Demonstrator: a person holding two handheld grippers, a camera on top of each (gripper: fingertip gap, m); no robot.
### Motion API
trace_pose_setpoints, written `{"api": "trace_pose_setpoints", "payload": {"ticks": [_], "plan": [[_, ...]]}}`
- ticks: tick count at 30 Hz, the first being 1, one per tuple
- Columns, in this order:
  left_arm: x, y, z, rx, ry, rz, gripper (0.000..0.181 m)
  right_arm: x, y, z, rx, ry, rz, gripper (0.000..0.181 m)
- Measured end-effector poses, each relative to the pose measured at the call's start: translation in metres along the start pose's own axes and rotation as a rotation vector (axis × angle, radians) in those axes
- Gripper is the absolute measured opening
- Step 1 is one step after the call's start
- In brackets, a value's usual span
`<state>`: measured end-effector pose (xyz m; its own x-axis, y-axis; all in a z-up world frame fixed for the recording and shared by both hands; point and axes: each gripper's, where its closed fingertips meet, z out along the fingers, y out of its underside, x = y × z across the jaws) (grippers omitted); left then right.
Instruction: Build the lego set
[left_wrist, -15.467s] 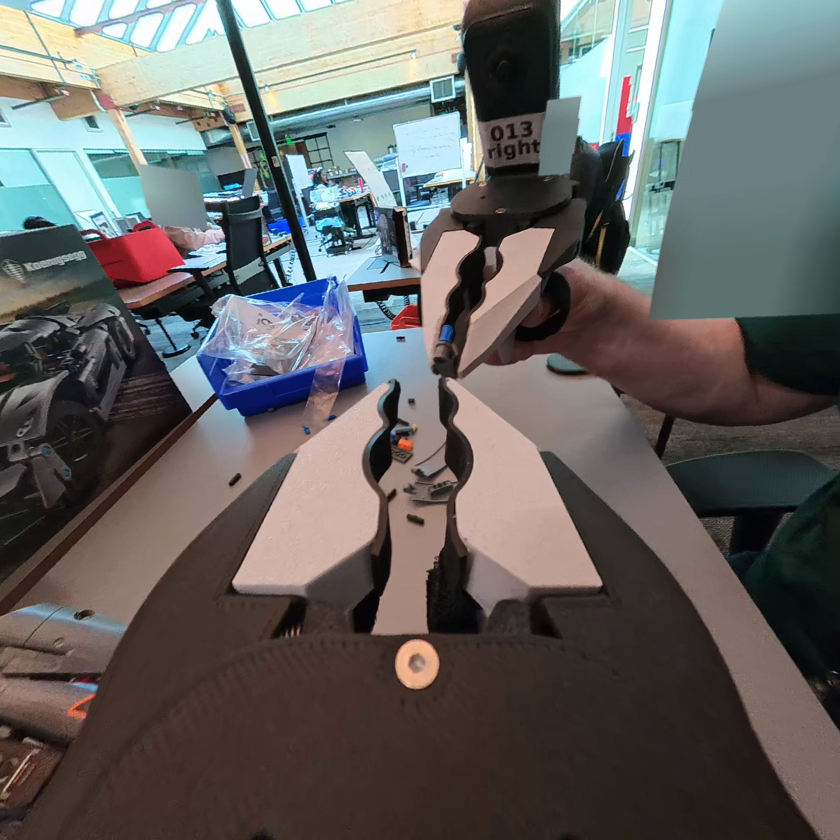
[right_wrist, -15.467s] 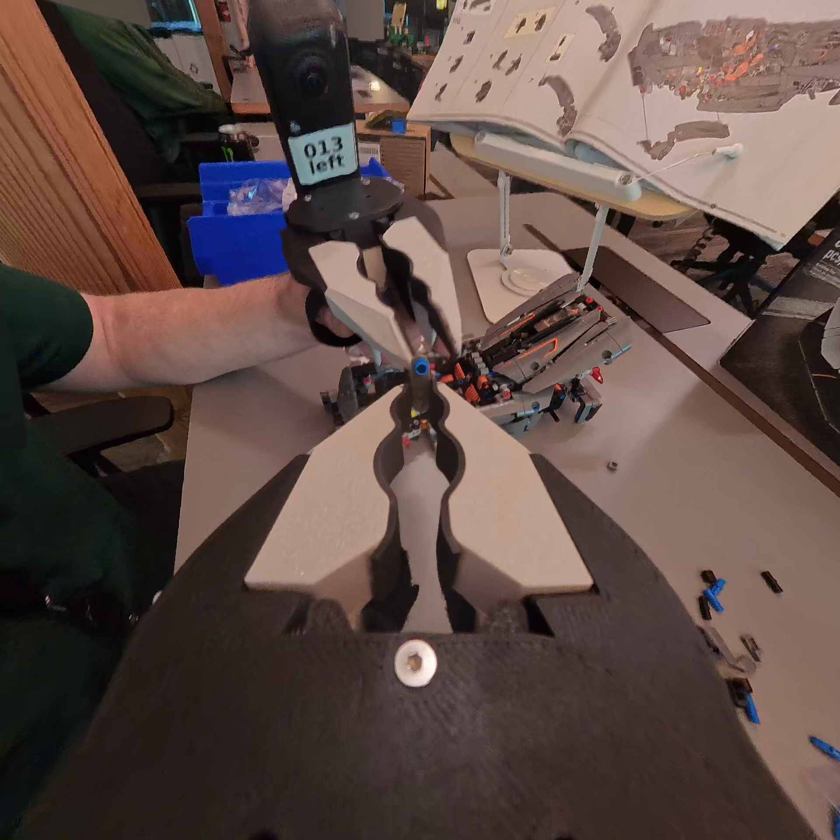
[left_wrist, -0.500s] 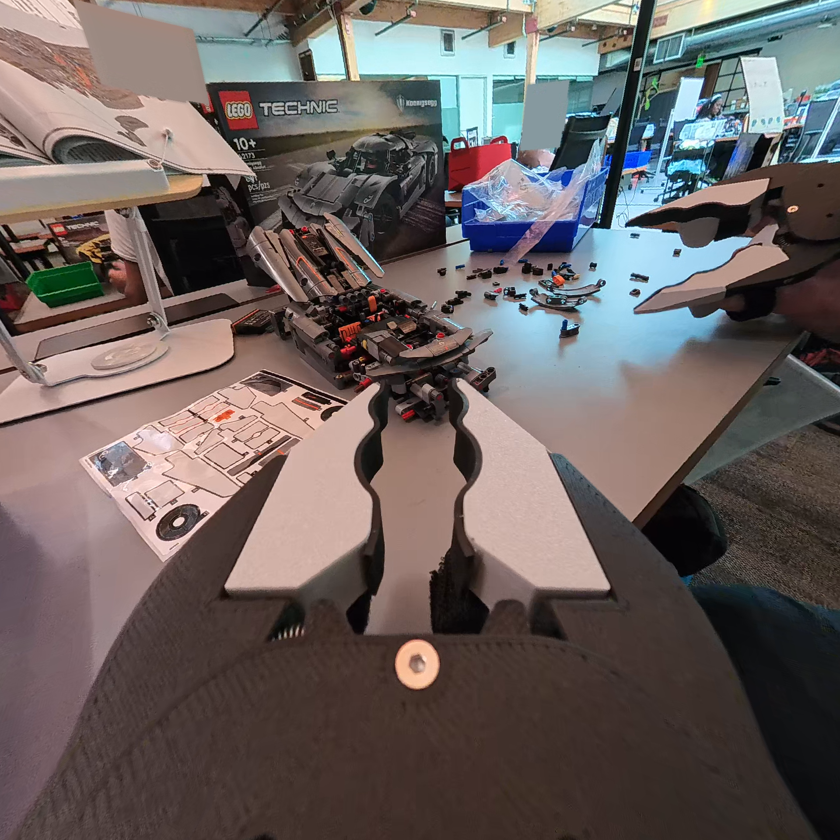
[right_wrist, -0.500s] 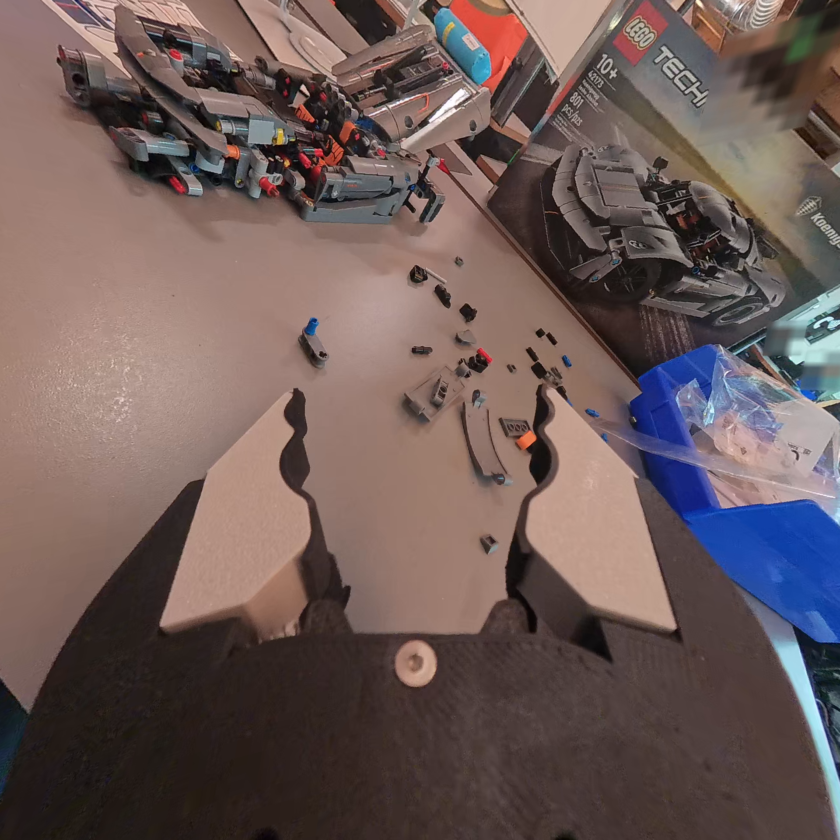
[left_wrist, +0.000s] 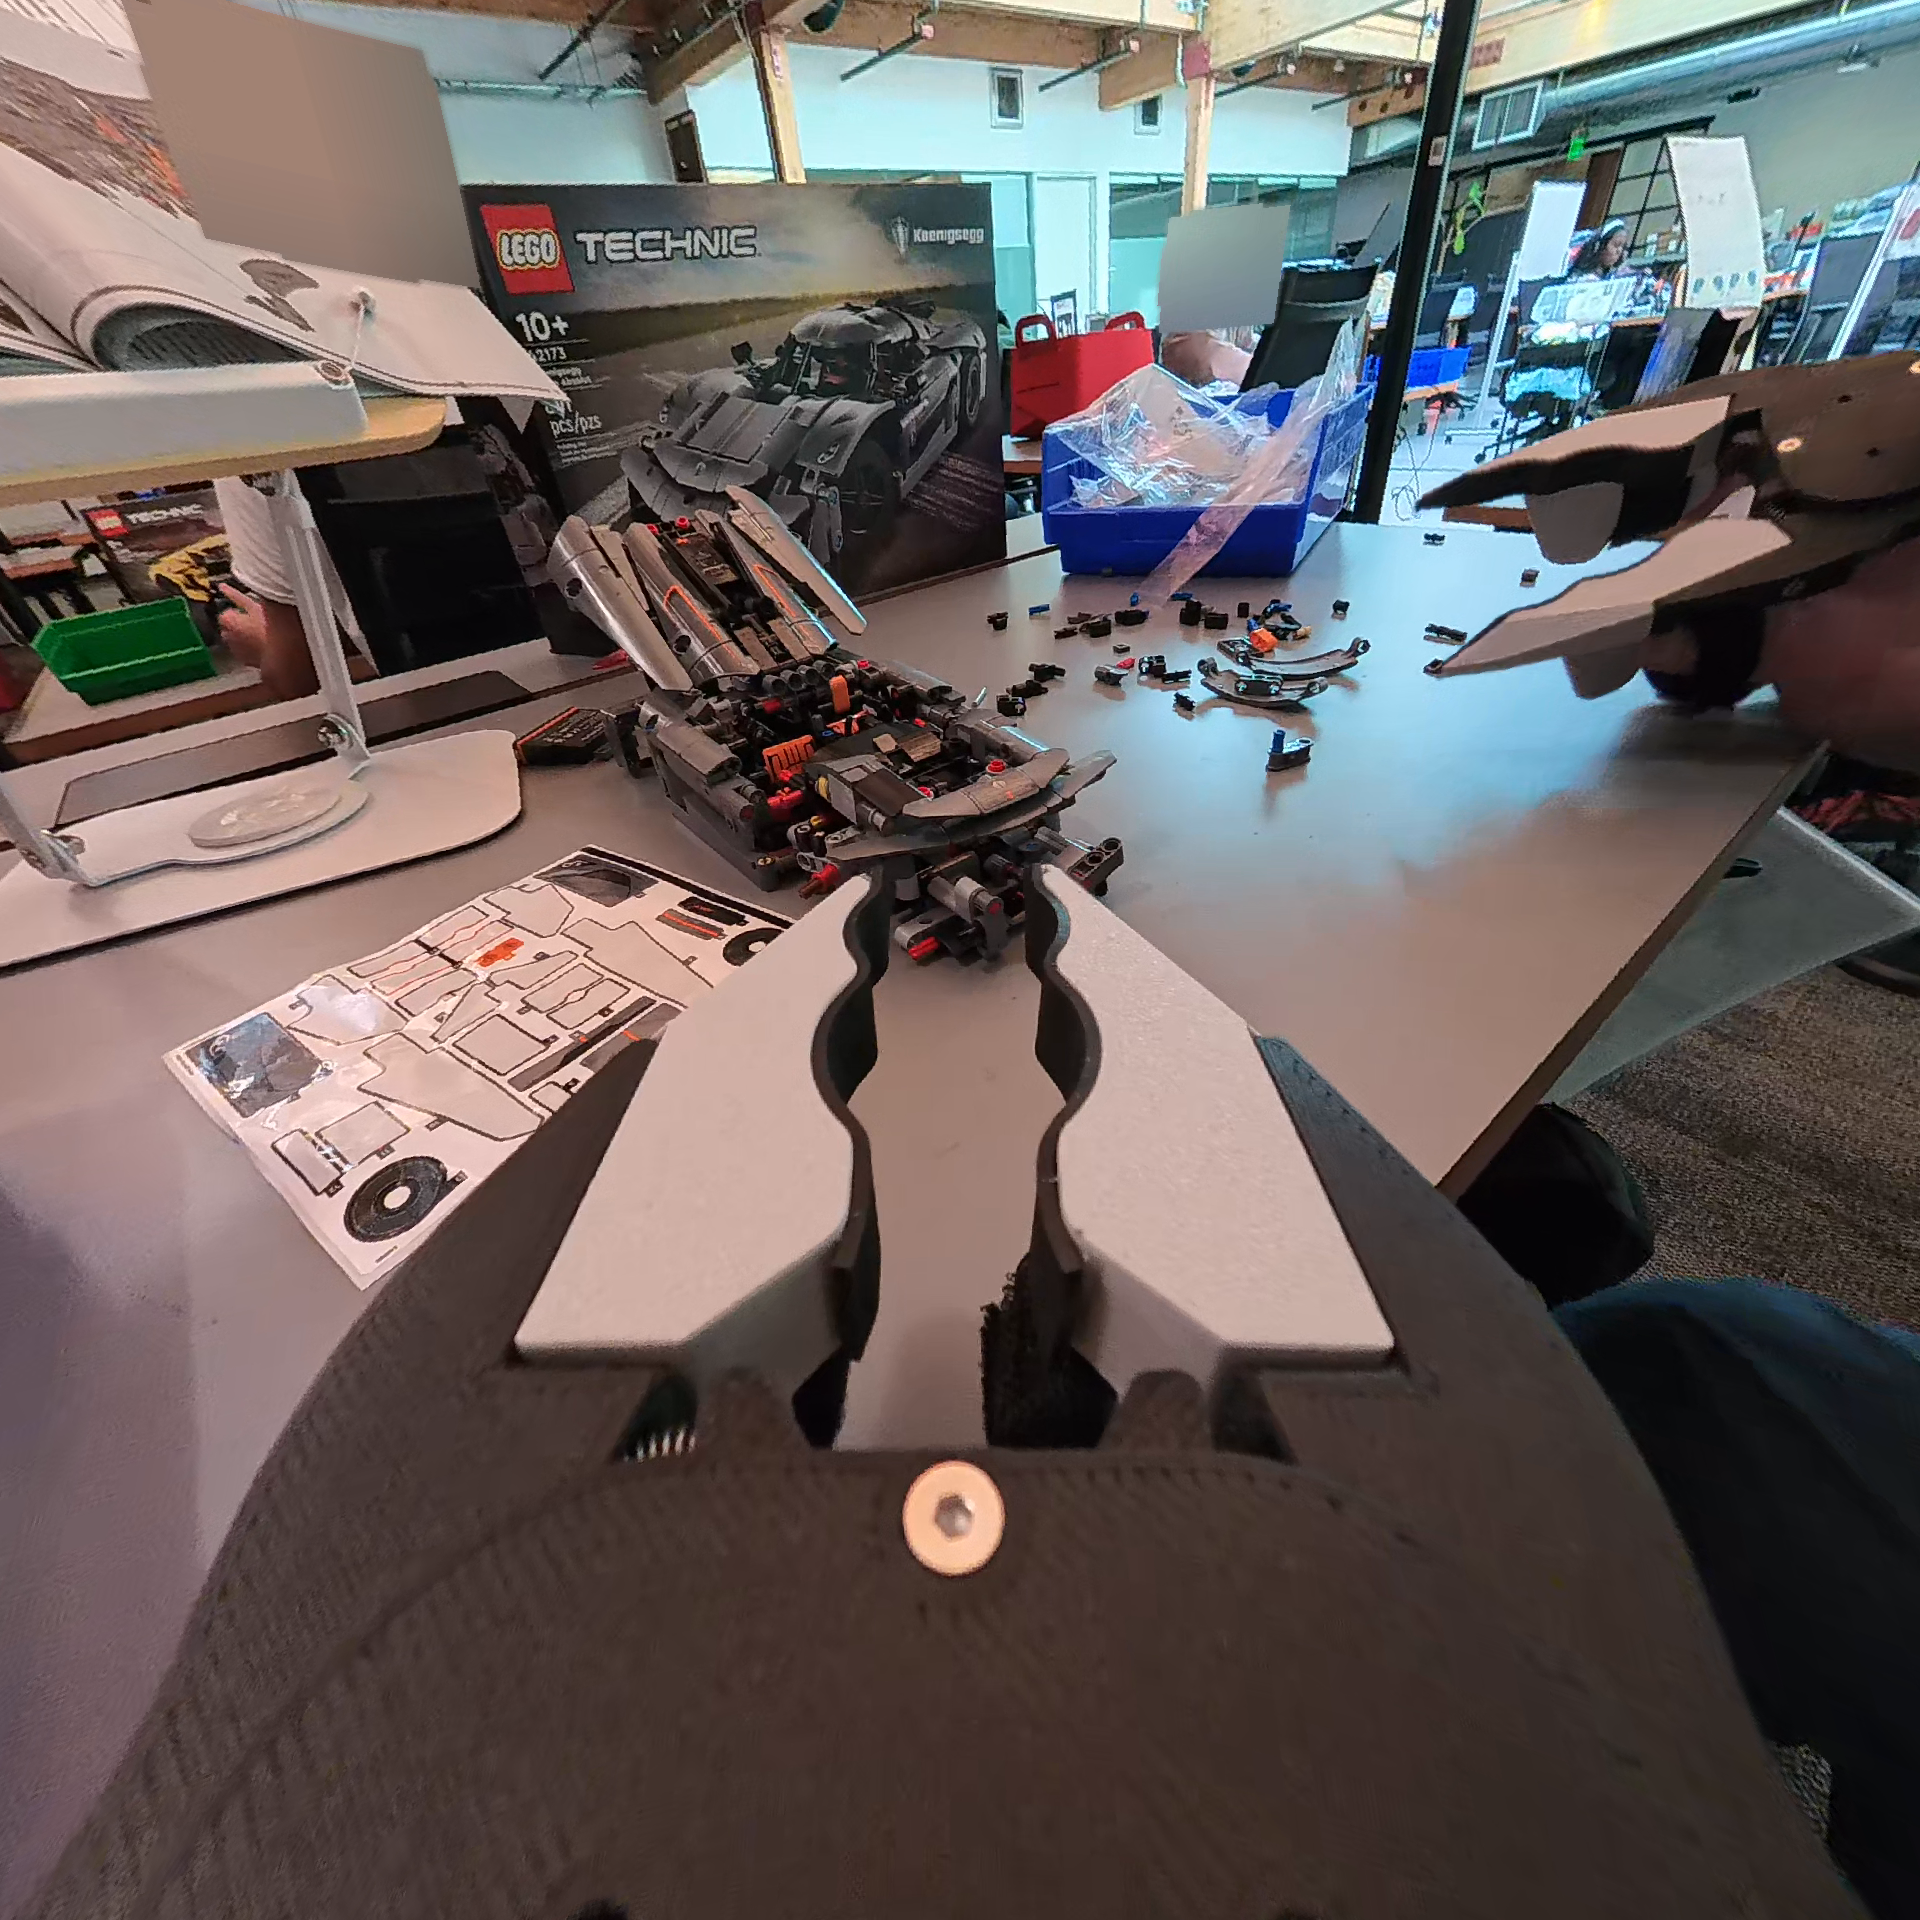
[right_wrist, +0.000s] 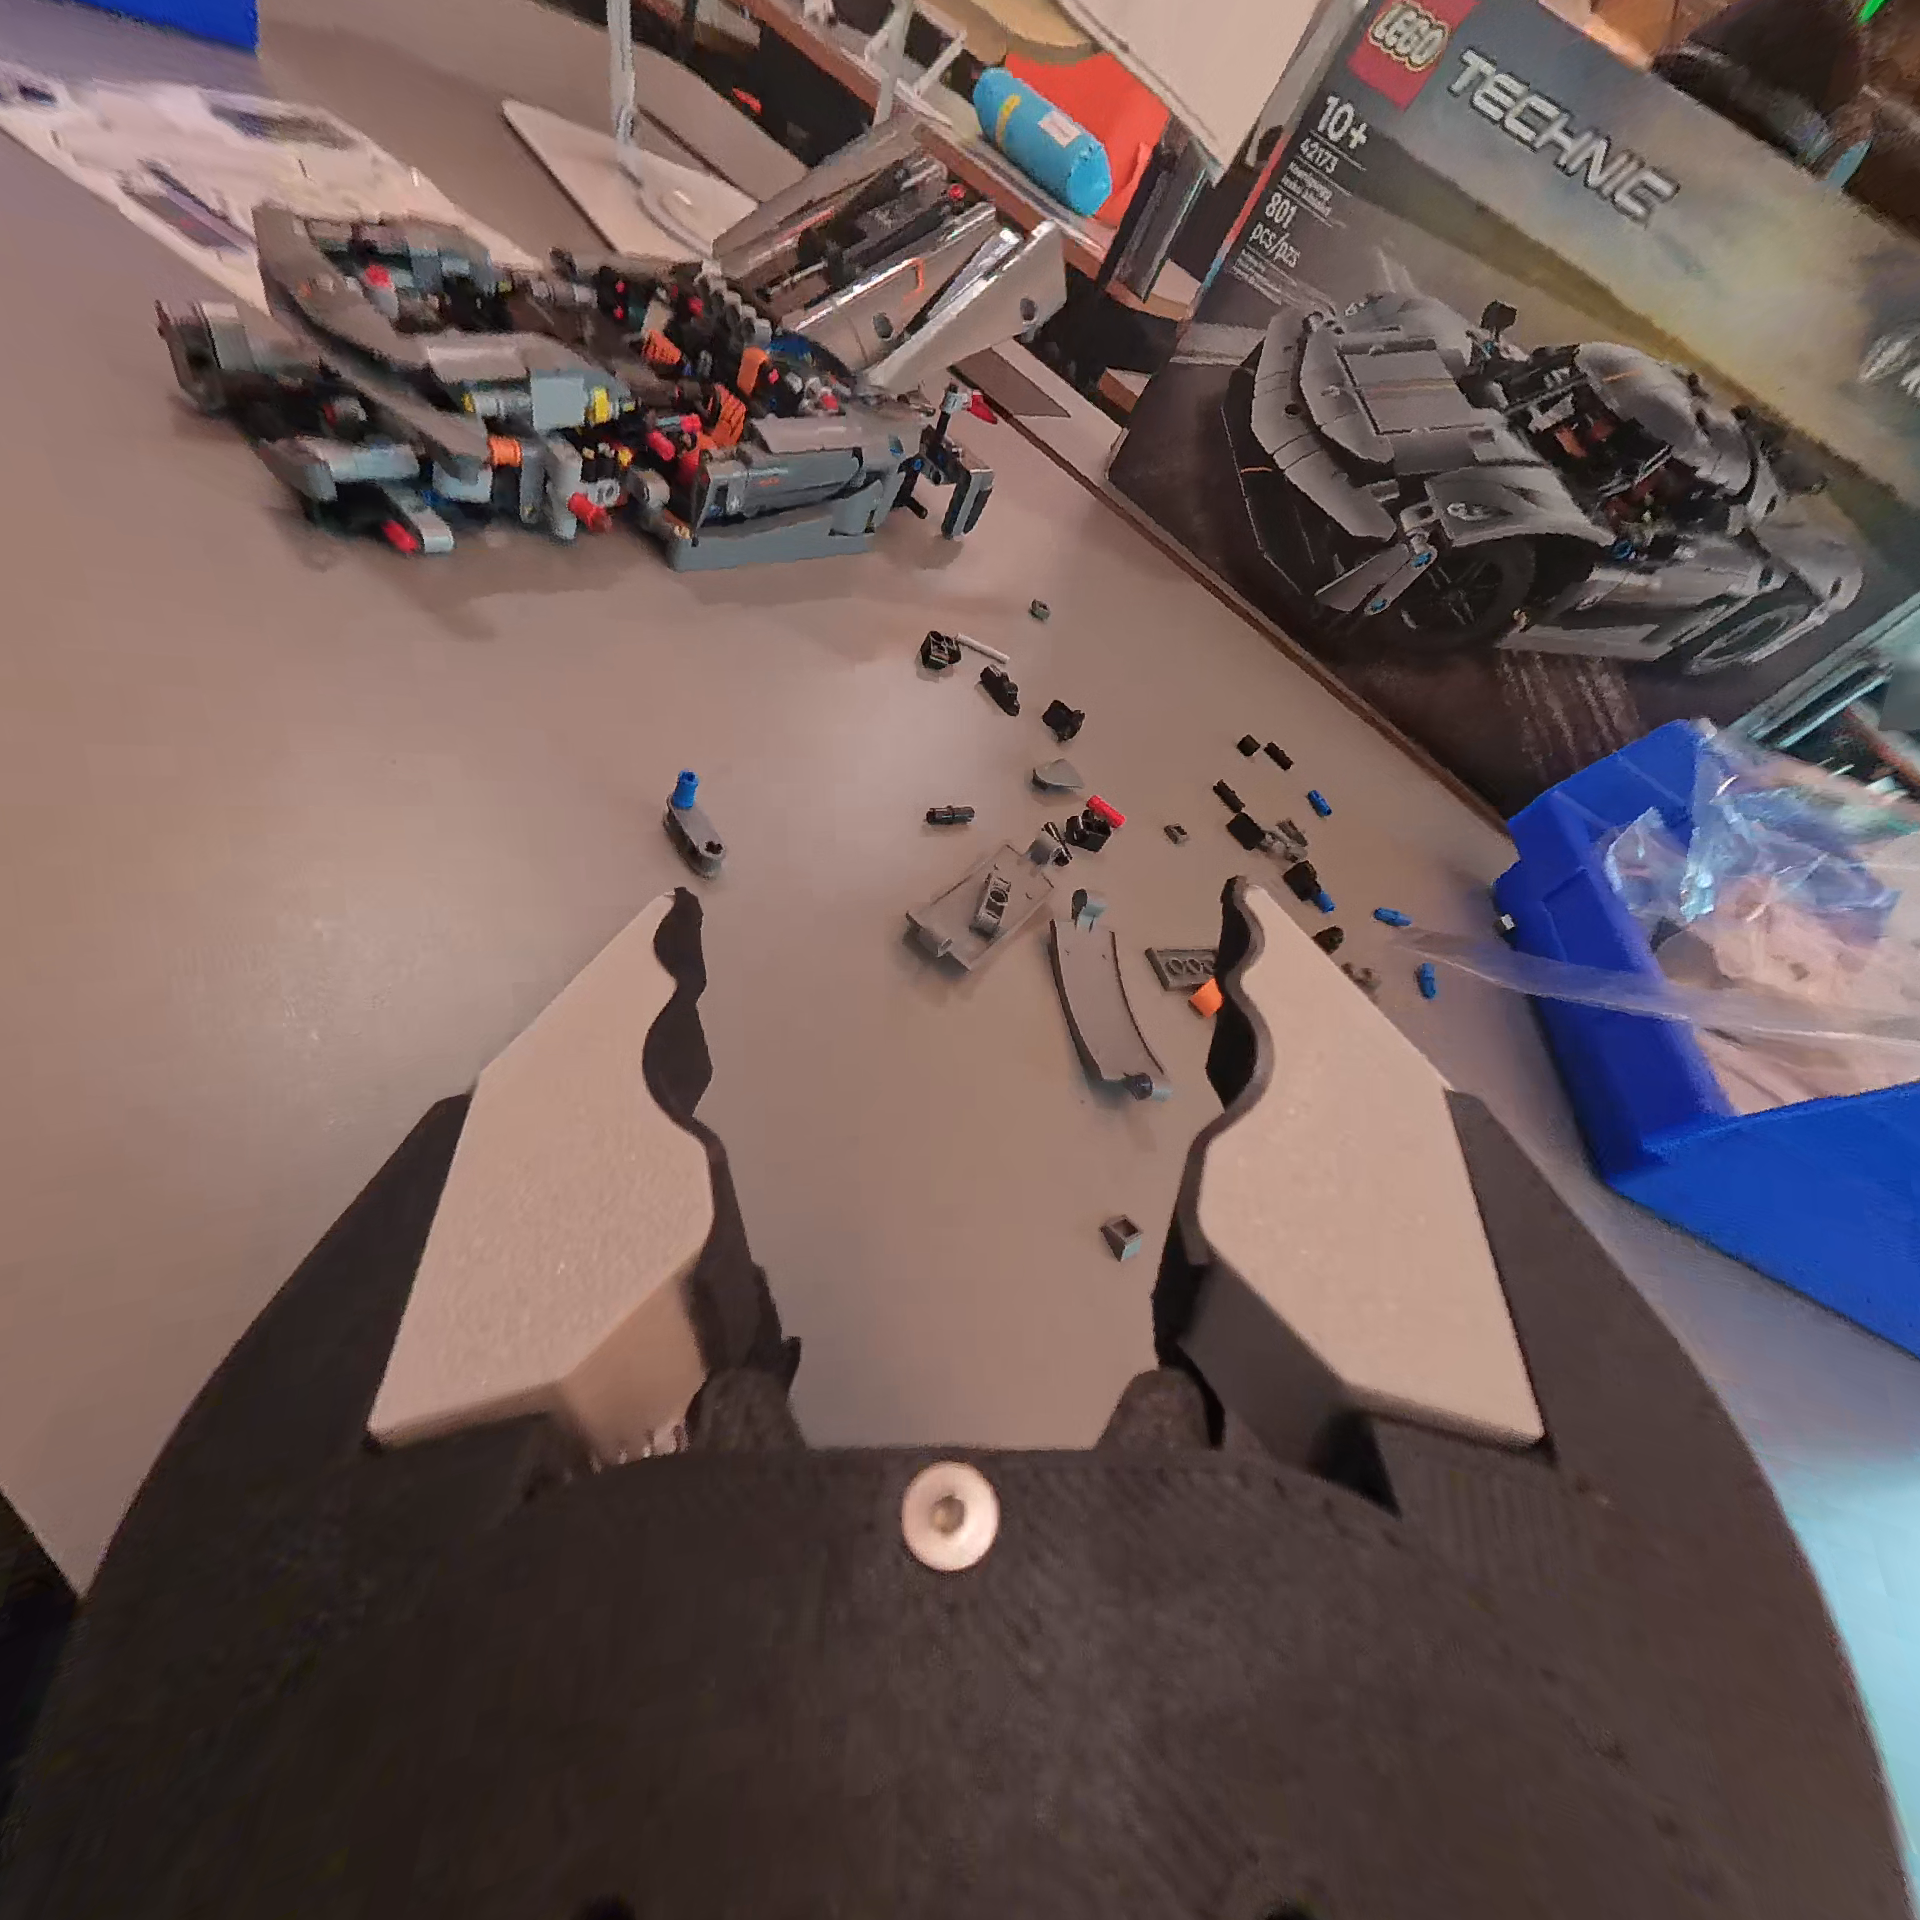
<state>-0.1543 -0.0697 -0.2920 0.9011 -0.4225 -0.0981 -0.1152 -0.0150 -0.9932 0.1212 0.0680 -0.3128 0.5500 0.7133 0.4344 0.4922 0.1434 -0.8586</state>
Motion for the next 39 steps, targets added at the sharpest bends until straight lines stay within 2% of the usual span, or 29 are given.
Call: {"api": "trace_pose_setpoints", "payload": {"ticks": [4, 7, 12, 14, 17, 19, 23, 27, 30, 34, 39], "plan": [[-0.002, 0.001, 0.001, -0.012, -0.012, -0.012, 0.023, 0.015, -0.001, -0.001, 0.017, -0.121, 0.27, 0.093], [-0.004, 0.002, 0.002, -0.02, -0.02, -0.026, 0.023, 0.038, -0.005, 0.006, 0.026, -0.196, 0.416, 0.074], [-0.008, 0.004, 0.004, -0.041, -0.042, -0.045, 0.024, 0.09, -0.045, 0.037, 0.066, -0.183, 0.328, 0.037], [-0.01, 0.004, 0.004, -0.041, -0.041, -0.069, 0.024, 0.116, -0.047, 0.063, -0.013, -0.155, 0.278, 0.029], [-0.008, 0.006, 0.006, -0.06, -0.029, -0.059, 0.025, 0.15, -0.021, 0.119, -0.234, -0.154, 0.221, 0.023], [-0.008, 0.006, 0.006, -0.057, -0.022, -0.069, 0.025, 0.164, 0.001, 0.157, -0.329, -0.203, 0.236, 0.022], [-0.01, 0.007, 0.007, -0.068, -0.037, -0.068, 0.025, 0.179, 0.04, 0.202, -0.465, -0.203, 0.218, 0.023], [-0.011, 0.008, 0.008, -0.075, -0.042, -0.076, 0.024, 0.178, 0.071, 0.222, -0.588, -0.227, 0.198, 0.025], [-0.011, 0.009, 0.009, -0.087, -0.03, -0.087, 0.025, 0.179, 0.085, 0.231, -0.636, -0.239, 0.185, 0.017], [-0.012, 0.007, 0.008, -0.072, -0.046, -0.079, 0.025, 0.174, 0.085, 0.236, -0.595, -0.295, 0.259, 0.0], [-0.015, 0.006, 0.009, -0.082, -0.063, -0.092, 0.028, 0.174, 0.077, 0.229, -0.537, -0.327, 0.257, 0.0]]}}
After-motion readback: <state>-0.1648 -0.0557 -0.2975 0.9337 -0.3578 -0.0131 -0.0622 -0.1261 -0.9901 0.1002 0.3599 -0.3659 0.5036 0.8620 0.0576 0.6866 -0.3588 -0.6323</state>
